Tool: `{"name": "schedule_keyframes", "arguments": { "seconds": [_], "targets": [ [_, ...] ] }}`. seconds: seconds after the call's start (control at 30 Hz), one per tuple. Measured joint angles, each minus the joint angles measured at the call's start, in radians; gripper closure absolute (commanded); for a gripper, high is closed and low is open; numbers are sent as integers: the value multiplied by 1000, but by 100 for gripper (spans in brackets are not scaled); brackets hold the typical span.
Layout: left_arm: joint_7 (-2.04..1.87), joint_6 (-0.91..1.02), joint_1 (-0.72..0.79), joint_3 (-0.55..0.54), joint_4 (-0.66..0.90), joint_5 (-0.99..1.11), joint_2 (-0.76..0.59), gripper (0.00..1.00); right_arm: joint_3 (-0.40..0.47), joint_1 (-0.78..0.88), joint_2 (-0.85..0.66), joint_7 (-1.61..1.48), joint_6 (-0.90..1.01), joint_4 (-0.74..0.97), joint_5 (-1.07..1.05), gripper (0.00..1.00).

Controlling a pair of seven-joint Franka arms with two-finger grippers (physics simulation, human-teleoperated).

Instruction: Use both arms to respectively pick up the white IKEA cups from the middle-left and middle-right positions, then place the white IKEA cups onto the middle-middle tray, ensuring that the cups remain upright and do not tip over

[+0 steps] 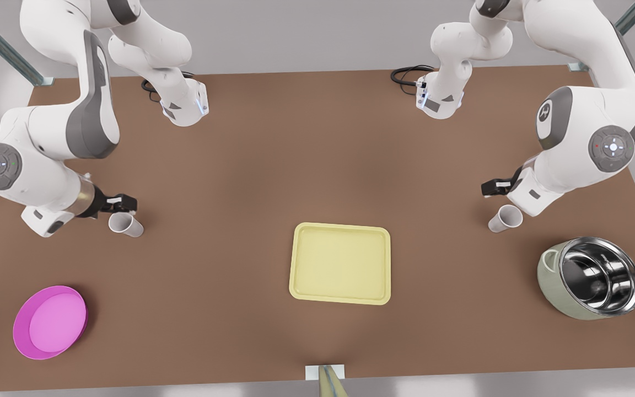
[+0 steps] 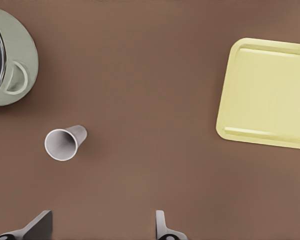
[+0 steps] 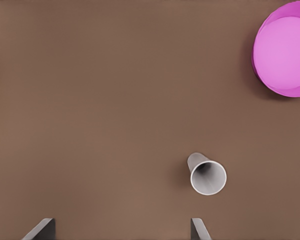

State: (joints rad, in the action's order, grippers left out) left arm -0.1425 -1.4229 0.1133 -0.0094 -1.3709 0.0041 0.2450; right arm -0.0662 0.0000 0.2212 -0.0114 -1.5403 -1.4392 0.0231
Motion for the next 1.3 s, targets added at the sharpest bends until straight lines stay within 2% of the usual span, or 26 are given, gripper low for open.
{"name": "schedule_keyframes", "arguments": {
  "seconds": [0.13, 0.27, 0.47, 0.63, 0.83, 0.87, 0.9, 0.93, 0.97, 1.07, 1.23, 1.3],
  "targets": [
    [-4, -41, -15, 43, -51, -1, 28, 0, 0, -4, 5, -2, -28, -2, -1, 0],
    [29, -225, -96, 188, -279, -28, 64, 0, 5, -45, 30, -12, -49, -26, 4, 0],
    [114, -567, -141, 260, -567, -76, 72, 0, 6, -181, 148, -50, -79, -24, 6, 0],
    [172, -734, -159, 264, -622, -101, 116, 0, 7, -235, 185, -81, -119, -73, 6, 0],
    [223, -818, -158, 264, -672, -136, 150, 0, 6, -262, 105, -117, -241, -274, 0, 0],
    [230, -824, -158, 264, -676, -138, 153, 6, 6, -266, 98, -123, -260, -295, -1, 0],
    [236, -829, -156, 263, -677, -139, 155, 31, 6, -269, 89, -128, -280, -325, -1, 0],
    [241, -834, -155, 263, -678, -140, 159, 46, 6, -273, 80, -133, -301, -352, -2, 0],
    [244, -837, -154, 263, -678, -141, 161, 68, 6, -275, 78, -138, -320, -370, -2, 0],
    [247, -835, -151, 260, -677, -144, 165, 78, 6, -291, 81, -151, -383, -433, -3, 0],
    [257, -824, -149, 250, -672, -160, 161, 79, 6, -310, 84, -169, -475, -511, -3, 0],
    [257, -800, -148, 212, -627, -164, 139, 79, 6, -316, 89, -174, -504, -527, -3, 0]
  ]
}}
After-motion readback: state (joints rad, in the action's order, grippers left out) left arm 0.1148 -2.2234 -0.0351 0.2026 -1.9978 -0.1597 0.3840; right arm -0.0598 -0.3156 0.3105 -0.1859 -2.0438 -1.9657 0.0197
